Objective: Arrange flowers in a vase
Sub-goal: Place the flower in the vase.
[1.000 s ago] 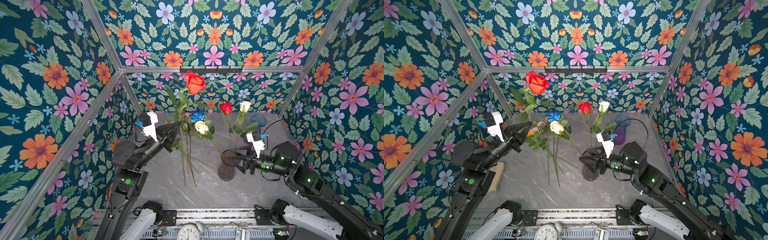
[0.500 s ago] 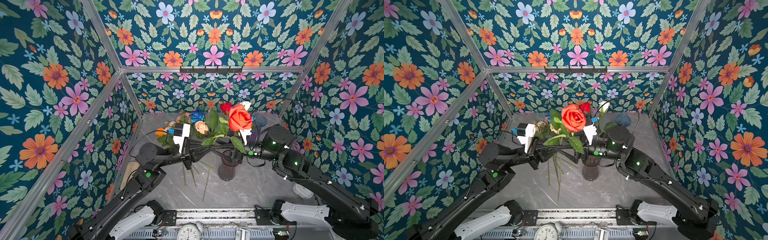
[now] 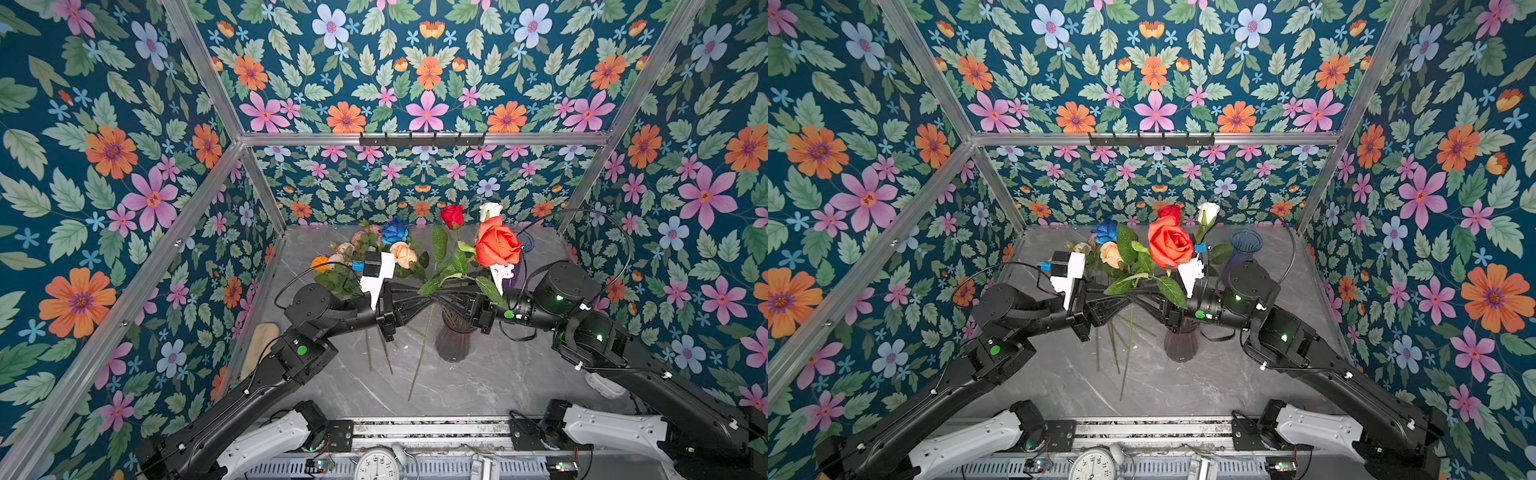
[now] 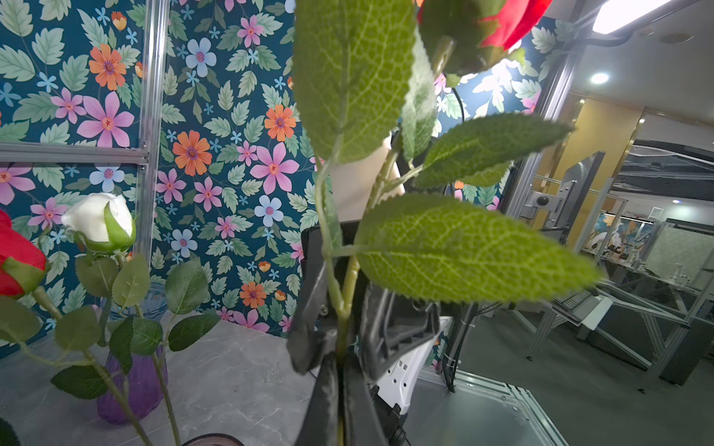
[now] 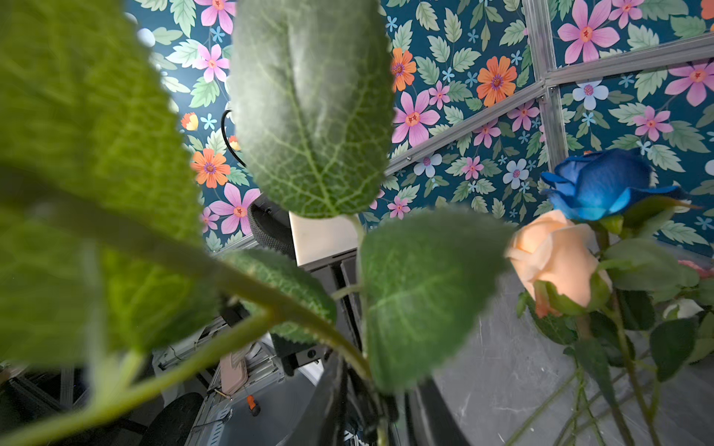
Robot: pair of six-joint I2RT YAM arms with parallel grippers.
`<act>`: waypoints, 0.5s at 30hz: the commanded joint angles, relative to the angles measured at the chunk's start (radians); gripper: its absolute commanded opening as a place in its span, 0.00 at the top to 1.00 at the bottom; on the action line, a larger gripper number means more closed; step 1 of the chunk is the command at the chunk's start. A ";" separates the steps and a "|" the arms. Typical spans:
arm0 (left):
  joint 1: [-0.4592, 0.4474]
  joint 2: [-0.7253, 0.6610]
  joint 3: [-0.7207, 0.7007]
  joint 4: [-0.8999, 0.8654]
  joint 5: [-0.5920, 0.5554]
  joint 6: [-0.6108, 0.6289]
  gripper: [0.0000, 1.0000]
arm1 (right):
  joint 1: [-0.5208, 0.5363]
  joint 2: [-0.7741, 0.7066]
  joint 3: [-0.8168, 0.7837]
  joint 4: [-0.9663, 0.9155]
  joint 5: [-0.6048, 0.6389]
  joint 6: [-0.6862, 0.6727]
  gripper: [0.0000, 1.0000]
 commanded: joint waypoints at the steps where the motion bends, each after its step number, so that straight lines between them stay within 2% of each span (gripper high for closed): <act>1: -0.002 0.006 0.006 0.008 -0.001 0.017 1.00 | 0.001 -0.008 -0.003 0.040 0.018 -0.010 0.84; 4: -0.005 0.013 0.006 0.011 0.006 0.012 1.00 | 0.000 -0.008 0.001 0.041 0.019 -0.010 0.98; 7: -0.009 0.014 0.004 0.009 0.013 0.013 1.00 | 0.001 -0.010 0.005 0.035 0.028 -0.011 1.00; 8: -0.009 0.015 0.004 0.006 0.018 0.013 0.92 | 0.001 -0.011 0.006 0.033 0.032 -0.012 1.00; 11: -0.011 0.006 -0.001 -0.016 0.011 0.016 0.45 | 0.000 -0.027 0.015 0.001 0.055 -0.029 1.00; 13: -0.009 -0.021 -0.019 -0.041 -0.006 0.030 0.34 | 0.000 -0.057 0.041 -0.080 0.128 -0.066 1.00; 15: -0.009 -0.052 -0.032 -0.094 -0.028 0.058 0.30 | 0.000 -0.092 0.083 -0.171 0.222 -0.117 1.00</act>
